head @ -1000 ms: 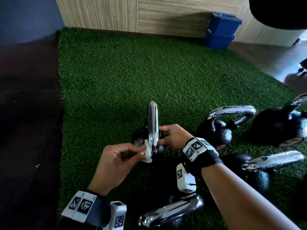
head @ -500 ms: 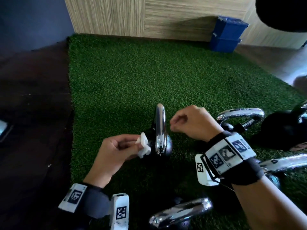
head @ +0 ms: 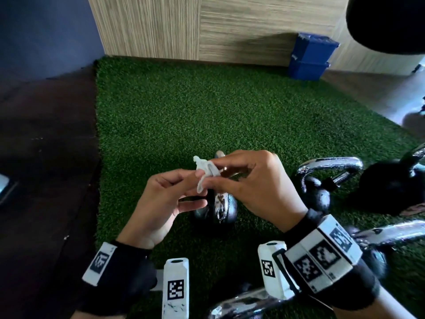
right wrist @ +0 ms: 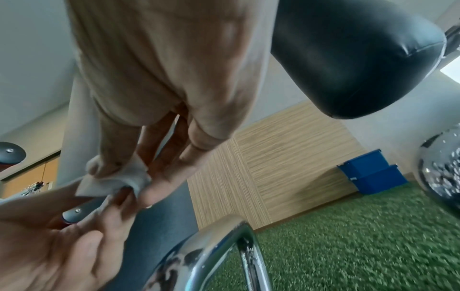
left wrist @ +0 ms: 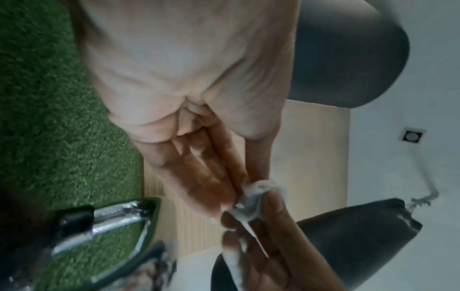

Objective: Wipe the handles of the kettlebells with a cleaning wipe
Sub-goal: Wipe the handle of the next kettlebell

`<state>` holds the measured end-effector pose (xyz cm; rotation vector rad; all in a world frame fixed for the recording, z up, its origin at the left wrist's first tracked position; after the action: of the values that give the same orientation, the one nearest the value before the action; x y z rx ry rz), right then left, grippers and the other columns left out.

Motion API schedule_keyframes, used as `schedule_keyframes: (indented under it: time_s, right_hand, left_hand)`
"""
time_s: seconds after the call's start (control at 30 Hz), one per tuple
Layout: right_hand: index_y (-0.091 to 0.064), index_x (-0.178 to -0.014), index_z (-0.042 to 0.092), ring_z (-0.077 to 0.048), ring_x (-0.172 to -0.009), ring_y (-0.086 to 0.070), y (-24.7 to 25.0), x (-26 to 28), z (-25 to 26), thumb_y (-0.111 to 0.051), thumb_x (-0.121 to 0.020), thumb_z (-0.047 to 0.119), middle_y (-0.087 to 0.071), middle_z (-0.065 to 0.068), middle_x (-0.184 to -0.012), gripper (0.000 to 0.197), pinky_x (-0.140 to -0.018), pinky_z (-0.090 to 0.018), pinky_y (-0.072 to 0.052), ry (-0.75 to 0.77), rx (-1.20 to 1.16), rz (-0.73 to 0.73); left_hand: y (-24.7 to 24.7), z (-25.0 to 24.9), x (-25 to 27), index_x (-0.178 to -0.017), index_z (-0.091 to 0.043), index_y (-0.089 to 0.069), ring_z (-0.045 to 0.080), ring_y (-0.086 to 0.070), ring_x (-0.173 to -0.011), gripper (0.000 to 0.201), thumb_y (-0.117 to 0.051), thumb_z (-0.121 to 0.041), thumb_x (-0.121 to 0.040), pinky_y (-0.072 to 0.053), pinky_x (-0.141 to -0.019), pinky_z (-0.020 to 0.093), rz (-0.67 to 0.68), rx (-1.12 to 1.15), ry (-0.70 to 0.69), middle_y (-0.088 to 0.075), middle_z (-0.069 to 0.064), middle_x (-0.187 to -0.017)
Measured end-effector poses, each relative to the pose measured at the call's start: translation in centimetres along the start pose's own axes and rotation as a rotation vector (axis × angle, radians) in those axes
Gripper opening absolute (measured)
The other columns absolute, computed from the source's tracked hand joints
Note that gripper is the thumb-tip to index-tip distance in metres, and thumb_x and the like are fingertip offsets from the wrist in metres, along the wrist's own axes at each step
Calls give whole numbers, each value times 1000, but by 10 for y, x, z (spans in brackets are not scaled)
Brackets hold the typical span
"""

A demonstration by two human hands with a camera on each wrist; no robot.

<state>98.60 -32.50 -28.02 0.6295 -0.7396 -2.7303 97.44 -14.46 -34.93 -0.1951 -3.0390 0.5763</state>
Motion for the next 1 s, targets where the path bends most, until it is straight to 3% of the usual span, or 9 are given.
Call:
schedule_keyframes:
  time_s: [0.1, 0.2, 0.3, 0.4, 0.47, 0.57, 0.63, 0.83, 1.0]
  right_hand:
    - [-80, -100, 18, -11, -76, -76, 4, -2, -11, -85, -77, 20, -79, 5, -94, 23, -71, -37, -64, -115, -106, -19]
    - [-77, -99, 16, -17, -77, -77, 19, -7, -35, -80, -81, 16, -79, -1, -94, 18, -72, -38, -64, -260, -163, -41]
    - [-71, -100, 2, -19, -79, -76, 26, -11, -65, -74, -85, 3, -74, -17, -99, 15, -67, -30, -64, -463, -285, -140]
    - [-68, -99, -3, -23, -82, -74, 17, -15, -93, -72, -88, 2, -73, -18, -101, 13, -69, -32, -64, -573, -194, -105]
    - [-66, -101, -4, -25, -86, -72, 9, -19, -107, -71, -88, 1, -71, -19, -108, 15, -75, -37, -64, -648, -250, -87]
    - [-65, -100, -6, -33, -95, -72, -1, -28, -123, -73, -85, -3, -70, -22, -111, 18, -83, -46, -62, -716, -327, -109]
    - [-69, -92, -3, -34, -92, -73, -9, -31, -130, -78, -81, 0, -73, -22, -103, 14, -83, -44, -61, -728, -341, -132]
    - [-76, -88, 8, -23, -77, -77, -37, -31, -147, -84, -78, 11, -78, -9, -85, 13, -76, -41, -64, -782, -207, -187]
    - [-75, -75, 12, -23, -76, -76, -42, -34, -144, -81, -83, 15, -77, -6, -81, 11, -73, -46, -63, -714, 58, -181]
  left_hand:
    - [5, 2, 2, -108, -13, -79, 18, -73, -90, 28, -75, -30, -86, -61, -76, 35, 85, 11, 2, -77, 8, -110]
    - [19, 16, 0, -133, -33, -65, 12, -63, -125, 57, -76, -22, -79, -53, -102, 45, 124, -335, -75, -67, -3, -136]
    - [37, 45, -6, -154, -55, -20, 6, -11, -155, 127, -94, -53, -51, -21, -125, 48, 202, -890, 70, -24, -19, -164]
    - [34, 83, -22, -157, -38, 20, 10, 27, -149, 168, -87, -79, -34, 7, -125, 37, 313, -1104, 102, 14, -21, -162]
    - [20, 103, -34, -158, -22, 22, 16, 23, -153, 168, -75, -91, -39, 12, -126, 40, 297, -1165, -27, 18, -6, -168]
    - [10, 119, -46, -159, -3, -17, 26, -25, -152, 135, -83, -70, -62, -23, -125, 47, 171, -1170, -252, -30, 10, -163]
    - [15, 122, -49, -154, -2, -31, 18, -37, -145, 117, -86, -54, -65, -34, -119, 43, 130, -1104, -348, -44, 7, -152]
    - [35, 117, -57, -146, -58, -25, 12, -46, -139, 112, -92, -42, -58, -43, -114, 49, 233, -888, -282, -47, -12, -147]
    - [34, 117, -56, -149, -47, -28, 12, -44, -140, 112, -93, -40, -59, -41, -114, 52, 236, -862, -258, -46, -12, -149]
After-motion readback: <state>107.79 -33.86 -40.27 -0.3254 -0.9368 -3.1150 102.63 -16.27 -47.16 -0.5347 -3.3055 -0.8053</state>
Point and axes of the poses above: each hand's wrist, its own x-axis away from the middle knuckle, its own y-axis out of the back of the hand, z = x × y, the point moved 2 cm from there along -x, towards the middle knuckle
